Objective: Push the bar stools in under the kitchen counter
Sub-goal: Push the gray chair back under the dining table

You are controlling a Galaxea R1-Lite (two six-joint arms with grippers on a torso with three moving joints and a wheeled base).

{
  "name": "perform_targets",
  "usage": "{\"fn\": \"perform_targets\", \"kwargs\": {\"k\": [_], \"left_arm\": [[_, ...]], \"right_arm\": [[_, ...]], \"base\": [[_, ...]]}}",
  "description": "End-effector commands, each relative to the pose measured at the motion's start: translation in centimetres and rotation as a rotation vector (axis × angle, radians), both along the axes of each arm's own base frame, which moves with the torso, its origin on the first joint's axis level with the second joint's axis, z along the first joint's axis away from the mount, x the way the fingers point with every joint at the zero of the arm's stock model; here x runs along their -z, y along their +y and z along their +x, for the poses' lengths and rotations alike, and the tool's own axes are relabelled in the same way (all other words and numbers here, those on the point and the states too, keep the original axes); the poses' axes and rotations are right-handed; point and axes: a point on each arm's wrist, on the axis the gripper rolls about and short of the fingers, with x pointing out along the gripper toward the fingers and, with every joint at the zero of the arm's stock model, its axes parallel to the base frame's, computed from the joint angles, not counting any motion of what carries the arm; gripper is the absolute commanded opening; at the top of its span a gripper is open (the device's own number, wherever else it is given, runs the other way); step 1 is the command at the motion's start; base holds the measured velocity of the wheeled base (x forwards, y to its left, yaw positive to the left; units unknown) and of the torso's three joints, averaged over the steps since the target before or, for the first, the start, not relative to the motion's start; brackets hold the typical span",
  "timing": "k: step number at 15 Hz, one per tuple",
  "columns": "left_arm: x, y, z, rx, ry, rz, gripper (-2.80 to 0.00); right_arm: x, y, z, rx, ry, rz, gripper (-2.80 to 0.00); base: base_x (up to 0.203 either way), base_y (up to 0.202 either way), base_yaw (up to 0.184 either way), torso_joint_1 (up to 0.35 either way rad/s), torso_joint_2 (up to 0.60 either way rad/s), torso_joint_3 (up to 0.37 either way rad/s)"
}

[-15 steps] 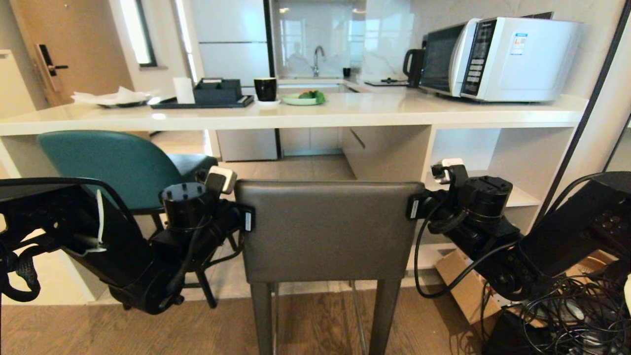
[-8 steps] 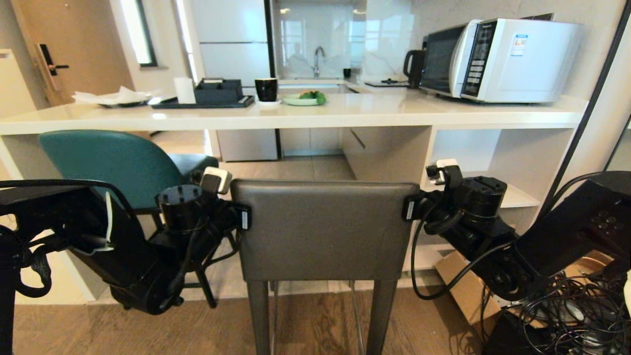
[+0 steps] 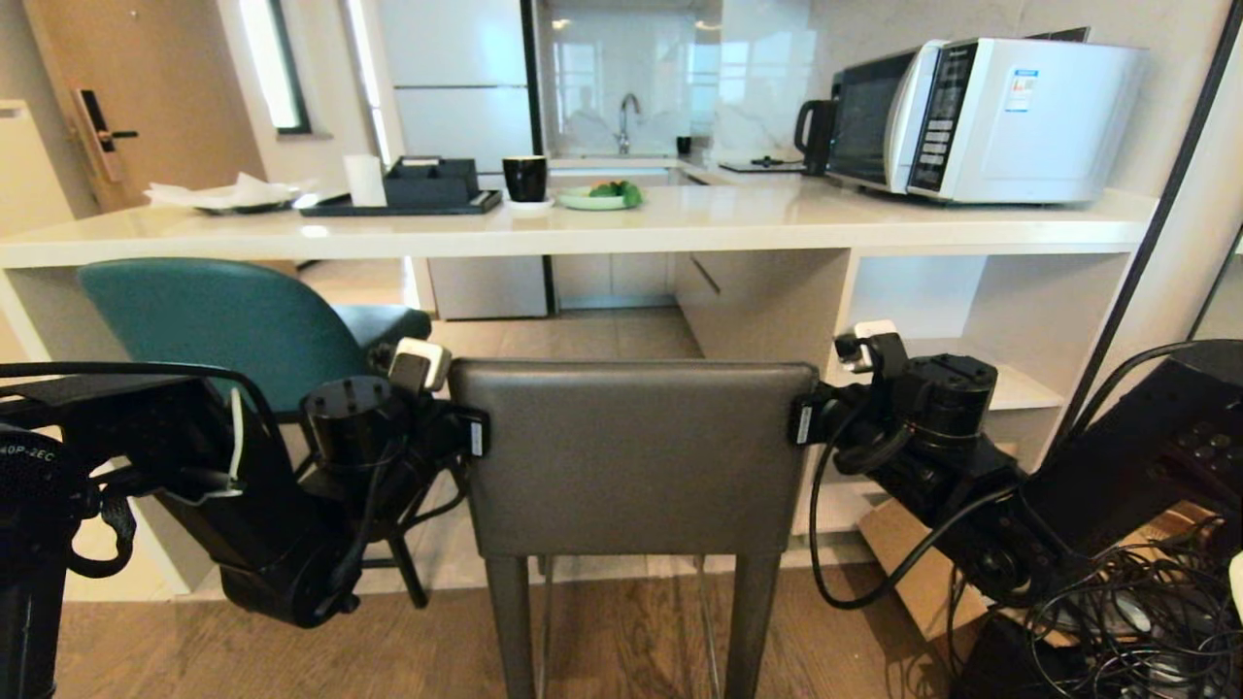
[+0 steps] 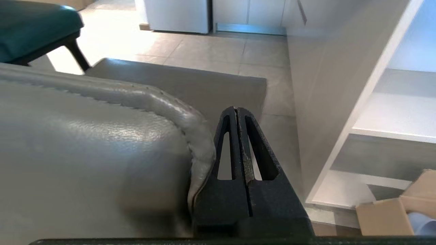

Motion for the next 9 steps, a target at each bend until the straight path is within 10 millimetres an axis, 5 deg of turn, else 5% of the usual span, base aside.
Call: {"fn": "perform_targets", "kwargs": {"k": [1, 6, 9], "left_arm": [[0.31, 0.30, 0.06, -0.013, 0.003, 0.002, -2.80], [0.56, 0.10, -0.50, -0.008, 0.019, 0.009, -2.80], [0.74, 0.31, -0.57, -0.012, 0.020, 0.010, -2.80]], "right_arm": [[-0.76, -0.26, -0.44, 0.006, -0.026, 0.011, -2.80], [-0.10, 0.02, -0.10, 0.000, -0.013, 0.006, -2.80], [-0.07, 0.29, -0.24, -0.009, -0.012, 0.004, -2.80]], "base": [[0.000, 0.000, 0.000, 0.000, 0.00, 0.000], [0.000, 0.000, 0.000, 0.000, 0.00, 0.000], [0.131, 0.000, -0.001, -0.001, 0.00, 0.002]]}}
